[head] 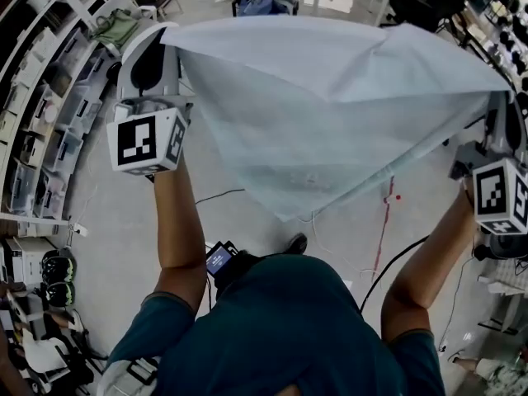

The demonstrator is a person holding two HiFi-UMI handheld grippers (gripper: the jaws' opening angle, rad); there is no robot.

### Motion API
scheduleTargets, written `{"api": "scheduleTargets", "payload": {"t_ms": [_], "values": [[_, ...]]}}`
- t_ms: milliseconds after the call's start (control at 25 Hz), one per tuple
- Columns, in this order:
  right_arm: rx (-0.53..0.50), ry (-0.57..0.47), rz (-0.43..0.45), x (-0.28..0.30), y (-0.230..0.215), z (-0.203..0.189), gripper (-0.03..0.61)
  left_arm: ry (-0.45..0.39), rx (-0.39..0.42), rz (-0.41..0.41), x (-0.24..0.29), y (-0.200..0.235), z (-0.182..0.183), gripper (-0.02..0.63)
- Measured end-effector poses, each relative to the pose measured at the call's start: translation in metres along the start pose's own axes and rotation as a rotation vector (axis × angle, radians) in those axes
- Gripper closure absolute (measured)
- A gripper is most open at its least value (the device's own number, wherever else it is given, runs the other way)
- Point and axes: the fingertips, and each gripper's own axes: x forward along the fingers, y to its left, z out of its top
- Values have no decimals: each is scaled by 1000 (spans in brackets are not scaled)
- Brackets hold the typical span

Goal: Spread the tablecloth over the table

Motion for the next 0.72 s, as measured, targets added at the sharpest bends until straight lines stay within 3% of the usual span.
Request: {"api": "scheduleTargets", "payload": {"t_ms": [440,720], "values": [[24,-1,36,47,-33,-16,565,31,34,34,36,-20,-3,614],[-7,32,27,85,-18,-36,565,21,31,26,71,0,-31,614]]}}
